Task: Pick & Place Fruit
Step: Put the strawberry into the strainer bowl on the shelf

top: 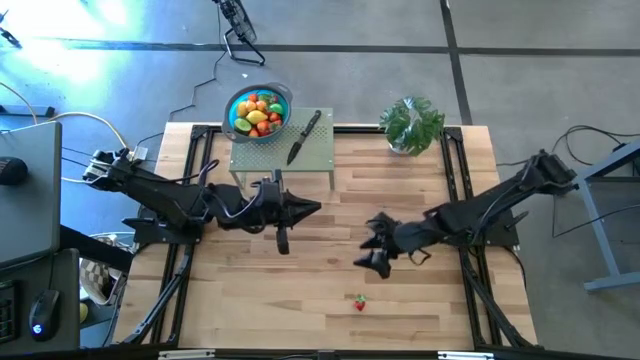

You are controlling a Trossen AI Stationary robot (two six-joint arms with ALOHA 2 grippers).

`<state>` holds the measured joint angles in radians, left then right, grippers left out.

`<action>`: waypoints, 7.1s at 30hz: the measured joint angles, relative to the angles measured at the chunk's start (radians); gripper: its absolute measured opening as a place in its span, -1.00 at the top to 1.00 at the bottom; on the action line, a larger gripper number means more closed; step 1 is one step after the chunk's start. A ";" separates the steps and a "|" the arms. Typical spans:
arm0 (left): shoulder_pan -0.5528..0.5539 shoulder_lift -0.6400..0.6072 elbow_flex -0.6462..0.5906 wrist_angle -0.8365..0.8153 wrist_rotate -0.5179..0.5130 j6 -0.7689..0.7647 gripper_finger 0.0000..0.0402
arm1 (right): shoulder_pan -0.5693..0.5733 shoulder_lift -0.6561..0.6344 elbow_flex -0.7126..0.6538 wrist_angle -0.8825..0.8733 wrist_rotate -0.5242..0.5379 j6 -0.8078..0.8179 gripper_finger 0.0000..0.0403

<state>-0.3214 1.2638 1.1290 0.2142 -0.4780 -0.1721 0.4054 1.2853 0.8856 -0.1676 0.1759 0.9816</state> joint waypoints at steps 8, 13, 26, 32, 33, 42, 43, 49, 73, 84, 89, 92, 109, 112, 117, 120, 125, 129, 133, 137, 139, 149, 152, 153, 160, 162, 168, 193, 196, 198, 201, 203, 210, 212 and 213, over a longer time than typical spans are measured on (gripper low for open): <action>0.000 0.000 0.000 -0.016 0.000 -0.019 0.95 | 0.038 0.151 0.000 -0.016 -0.195 0.162 -0.56; 0.000 0.000 0.000 -0.016 0.000 -0.018 0.95 | 0.076 0.235 0.000 -0.016 -0.218 0.179 -0.56; 0.000 0.000 0.000 -0.034 0.000 -0.019 0.95 | 0.139 0.405 0.000 0.153 -0.197 0.224 -0.56; 0.000 0.000 0.000 -0.034 -0.001 -0.020 0.95 | 0.138 0.425 0.000 0.158 -0.149 0.223 -0.56; 0.000 0.000 0.000 -0.035 -0.001 -0.020 0.95 | 0.138 0.425 0.000 0.158 -0.148 0.223 -0.56; 0.000 0.000 0.000 -0.050 -0.001 -0.020 0.95 | 0.136 0.425 0.000 0.148 -0.146 0.219 -0.36; 0.000 0.000 0.000 -0.052 -0.001 -0.020 0.95 | 0.136 0.425 0.000 0.148 -0.138 0.219 -0.32; 0.000 0.000 0.000 -0.053 -0.001 -0.020 0.95 | 0.138 0.425 0.000 0.148 -0.115 0.193 -0.18; 0.000 0.000 0.001 -0.060 -0.001 -0.036 0.95 | 0.145 0.458 0.000 0.138 -0.149 0.197 -0.15; 0.000 0.000 0.001 -0.060 -0.001 -0.043 0.95 | 0.145 0.457 0.000 0.129 -0.177 0.199 0.17; 0.000 0.000 0.001 -0.061 -0.001 -0.044 0.95 | 0.143 0.456 0.000 0.099 -0.209 0.195 0.25; 0.000 0.000 0.001 -0.077 -0.001 -0.044 0.95 | 0.136 0.456 0.000 0.090 -0.213 0.199 0.25; 0.000 0.000 0.001 -0.112 -0.001 -0.046 0.95 | 0.067 0.455 0.000 0.155 -0.340 0.125 0.25; 0.000 0.000 0.001 -0.112 -0.001 -0.046 0.95 | 0.051 0.448 0.000 0.172 -0.362 0.113 0.25; 0.000 0.000 0.001 -0.112 -0.001 -0.046 0.95 | 0.030 0.448 0.000 0.171 -0.411 0.111 0.25; 0.000 0.000 0.001 -0.112 -0.001 -0.046 0.95 | 0.023 0.447 0.000 0.166 -0.432 0.110 0.25; 0.000 0.000 0.001 -0.112 -0.001 -0.045 0.95 | 0.011 0.447 0.000 0.167 -0.463 0.105 0.25; 0.000 0.000 0.001 -0.112 -0.001 -0.043 0.95 | 0.011 0.447 0.000 0.167 -0.470 0.094 0.25; 0.000 0.000 0.001 -0.113 -0.001 -0.043 0.95 | 0.011 0.434 0.000 0.157 -0.466 0.090 0.25; 0.000 0.000 0.001 -0.113 -0.001 -0.043 0.95 | 0.011 0.379 -0.001 0.098 -0.451 0.080 0.25; 0.000 0.000 0.001 -0.112 -0.001 -0.043 0.95 | 0.011 0.336 0.000 0.061 -0.419 0.065 0.25; 0.000 0.000 0.000 -0.113 -0.001 -0.046 0.95 | 0.046 0.208 0.000 -0.170 -0.355 0.050 0.25; 0.000 0.000 0.000 -0.112 -0.001 -0.046 0.95 | 0.069 0.230 0.000 -0.169 -0.353 0.065 0.25; 0.000 0.000 0.000 -0.112 -0.001 -0.046 0.95 | 0.076 0.239 0.000 -0.172 -0.342 0.066 0.25; 0.000 0.000 0.000 -0.112 -0.001 -0.046 0.95 | 0.092 0.283 0.000 -0.139 -0.315 0.074 0.25; 0.000 0.000 0.000 -0.112 -0.001 -0.046 0.95 | 0.092 0.291 0.000 -0.122 -0.316 0.092 0.25; 0.000 0.000 0.000 -0.113 -0.001 -0.045 0.95 | 0.093 0.328 0.000 -0.065 -0.341 0.117 0.25; 0.000 0.000 0.000 -0.158 -0.002 -0.069 0.95 | 0.111 0.379 0.000 -0.031 -0.335 0.122 0.25; 0.000 0.000 0.000 -0.158 -0.002 -0.069 0.95 | 0.126 0.410 0.000 -0.017 -0.334 0.125 0.25; 0.000 0.000 0.000 -0.158 -0.002 -0.069 0.95 | 0.134 0.427 0.000 0.014 -0.334 0.125 0.25; 0.000 0.000 0.000 -0.159 -0.002 -0.069 0.95 | 0.141 0.426 0.000 0.061 -0.324 0.125 0.25; 0.000 0.000 0.000 -0.161 -0.002 -0.069 0.95 | 0.141 0.425 0.001 0.055 -0.309 0.129 0.25; 0.000 0.000 0.000 -0.161 -0.002 -0.069 0.95 | 0.140 0.425 0.000 0.051 -0.277 0.129 0.25; 0.000 0.000 0.000 -0.161 -0.002 -0.069 0.95 | 0.140 0.425 0.000 0.052 -0.281 0.132 0.28; 0.000 0.000 0.000 -0.161 -0.002 -0.069 0.95 | 0.140 0.425 0.000 0.052 -0.285 0.132 0.30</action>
<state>-0.3210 1.2640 1.1294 0.0529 -0.4797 -0.2409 0.5453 1.7103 0.8852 -0.1161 -0.1095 1.1137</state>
